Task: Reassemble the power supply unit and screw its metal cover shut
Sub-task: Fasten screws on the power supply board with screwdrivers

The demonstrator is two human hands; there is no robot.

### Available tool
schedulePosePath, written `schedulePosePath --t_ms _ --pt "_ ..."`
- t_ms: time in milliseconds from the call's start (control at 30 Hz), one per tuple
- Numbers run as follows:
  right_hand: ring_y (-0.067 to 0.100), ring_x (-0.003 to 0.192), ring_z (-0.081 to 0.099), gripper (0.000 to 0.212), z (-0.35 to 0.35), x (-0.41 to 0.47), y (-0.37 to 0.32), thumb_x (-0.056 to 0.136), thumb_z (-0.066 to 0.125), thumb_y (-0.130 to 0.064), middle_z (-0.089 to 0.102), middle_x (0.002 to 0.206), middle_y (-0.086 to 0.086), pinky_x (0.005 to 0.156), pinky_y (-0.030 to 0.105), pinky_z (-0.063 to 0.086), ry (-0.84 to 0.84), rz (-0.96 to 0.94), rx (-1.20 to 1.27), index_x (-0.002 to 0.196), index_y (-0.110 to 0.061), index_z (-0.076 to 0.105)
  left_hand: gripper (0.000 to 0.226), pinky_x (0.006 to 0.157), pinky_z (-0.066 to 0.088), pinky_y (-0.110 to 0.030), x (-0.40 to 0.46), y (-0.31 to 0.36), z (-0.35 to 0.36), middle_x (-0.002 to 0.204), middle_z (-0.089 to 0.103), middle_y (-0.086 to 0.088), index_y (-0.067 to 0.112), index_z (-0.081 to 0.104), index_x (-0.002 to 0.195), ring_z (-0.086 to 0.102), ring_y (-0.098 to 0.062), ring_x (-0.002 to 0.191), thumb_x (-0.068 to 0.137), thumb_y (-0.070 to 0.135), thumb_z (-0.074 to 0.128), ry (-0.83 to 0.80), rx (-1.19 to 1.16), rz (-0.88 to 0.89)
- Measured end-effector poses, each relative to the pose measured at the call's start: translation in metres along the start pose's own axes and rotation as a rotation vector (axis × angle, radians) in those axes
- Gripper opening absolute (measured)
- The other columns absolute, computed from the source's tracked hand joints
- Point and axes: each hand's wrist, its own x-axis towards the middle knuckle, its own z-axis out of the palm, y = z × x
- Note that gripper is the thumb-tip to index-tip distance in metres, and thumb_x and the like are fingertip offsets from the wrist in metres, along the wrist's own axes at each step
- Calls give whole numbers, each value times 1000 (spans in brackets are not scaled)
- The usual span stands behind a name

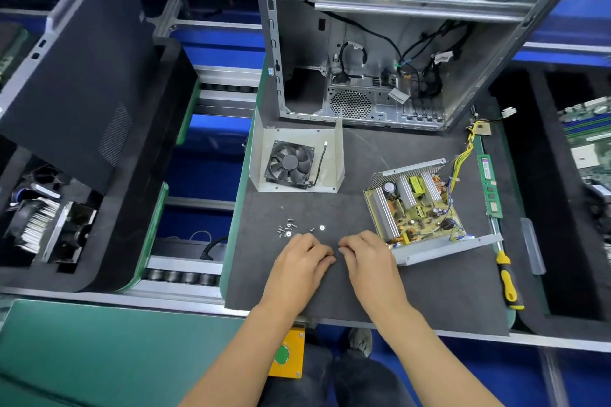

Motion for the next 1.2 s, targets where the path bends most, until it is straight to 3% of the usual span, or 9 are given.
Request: schedulePosePath --t_ms 167,300,367,467,667,867,1067,1200 --pt "27 95 61 19 1 1 0 91 67 -4 64 101 12 85 29 47 -36 40 24 109 -4 72 15 70 54 -35 -5 -2 -1 82 62 -7 5 76 94 60 -23 76 81 9 81 1 -18 -10" --pt "12 95 57 28 -5 0 2 94 60 3 62 107 9 83 13 37 -54 81 56 118 -7 69 17 80 52 -31 -10 -8 -9 87 67 -6 4 76 98 63 -21 81 82 2 79 78 -41 -27" --pt "12 98 58 38 -7 -3 2 92 55 11 61 110 8 85 14 40 -52 96 60 124 -7 66 10 84 51 -27 -14 -16 -18 90 69 -4 5 76 97 63 -18 84 87 3 73 192 -54 -92" --pt "19 103 59 47 -7 -8 0 91 48 16 59 114 9 91 27 48 -70 114 58 130 -7 61 10 77 50 -22 -18 -32 -36 90 66 2 8 75 98 61 -12 79 90 12 69 339 -79 -266" --pt "24 95 60 20 -5 -8 -3 97 59 -6 62 107 11 85 31 49 -10 75 49 114 -5 69 12 74 42 -12 -20 -53 -50 85 57 11 14 73 102 54 -8 75 91 11 70 308 -55 -433" --pt "20 86 57 9 -1 0 -3 96 60 -8 60 95 6 79 33 51 3 70 70 100 -7 68 11 74 48 -31 -18 -56 -48 83 58 9 13 73 102 55 -13 75 92 12 69 290 -70 -457" --pt "0 77 58 7 -1 8 -3 97 61 -22 64 83 -6 66 5 43 47 235 304 90 -23 60 10 75 48 -29 -14 -57 -49 86 61 10 16 73 102 56 -12 78 93 16 69 248 -82 -487" --pt "-3 77 59 12 -1 11 -4 93 65 -14 64 83 -11 66 3 43 34 303 375 90 -25 62 12 78 42 -24 -10 -57 -50 90 63 8 19 73 104 55 -12 83 94 19 67 187 -64 -510"
